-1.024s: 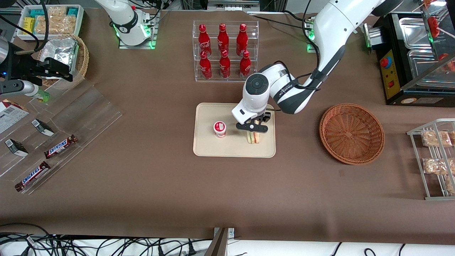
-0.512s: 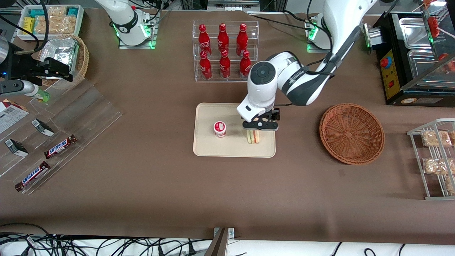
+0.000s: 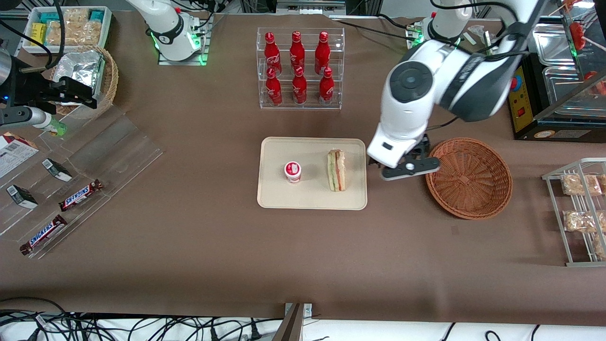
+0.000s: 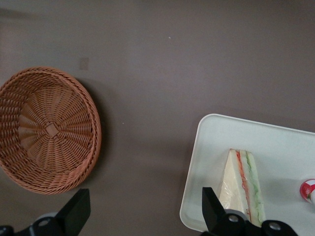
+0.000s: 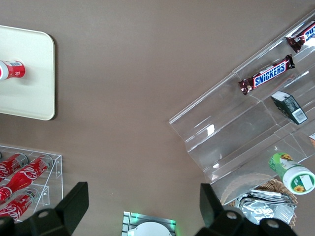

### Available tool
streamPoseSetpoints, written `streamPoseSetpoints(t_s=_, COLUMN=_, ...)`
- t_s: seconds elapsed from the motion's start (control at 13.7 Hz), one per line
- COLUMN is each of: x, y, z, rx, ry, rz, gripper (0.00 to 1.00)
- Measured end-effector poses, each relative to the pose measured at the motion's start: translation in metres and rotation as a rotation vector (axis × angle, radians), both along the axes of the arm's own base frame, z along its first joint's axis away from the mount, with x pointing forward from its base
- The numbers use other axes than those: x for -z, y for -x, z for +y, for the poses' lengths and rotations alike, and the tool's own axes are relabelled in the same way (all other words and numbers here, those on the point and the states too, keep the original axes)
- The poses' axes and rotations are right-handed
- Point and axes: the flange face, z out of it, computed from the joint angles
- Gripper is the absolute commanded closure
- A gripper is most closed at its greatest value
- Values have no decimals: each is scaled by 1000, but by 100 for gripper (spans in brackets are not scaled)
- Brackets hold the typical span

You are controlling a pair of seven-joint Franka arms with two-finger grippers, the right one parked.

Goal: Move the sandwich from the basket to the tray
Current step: 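Open the left gripper and withdraw it back over the basket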

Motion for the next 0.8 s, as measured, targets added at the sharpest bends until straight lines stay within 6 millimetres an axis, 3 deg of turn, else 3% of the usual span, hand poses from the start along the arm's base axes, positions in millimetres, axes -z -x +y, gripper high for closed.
streamPoseSetpoints(t_s=0.37, x=-52, y=-3, z=42, rx=-47, ry=64, rz=18, gripper=0)
streamPoseSetpoints(t_s=0.8, x=-111, y=4, z=138, rx=26, ry=116, rz=67, gripper=0)
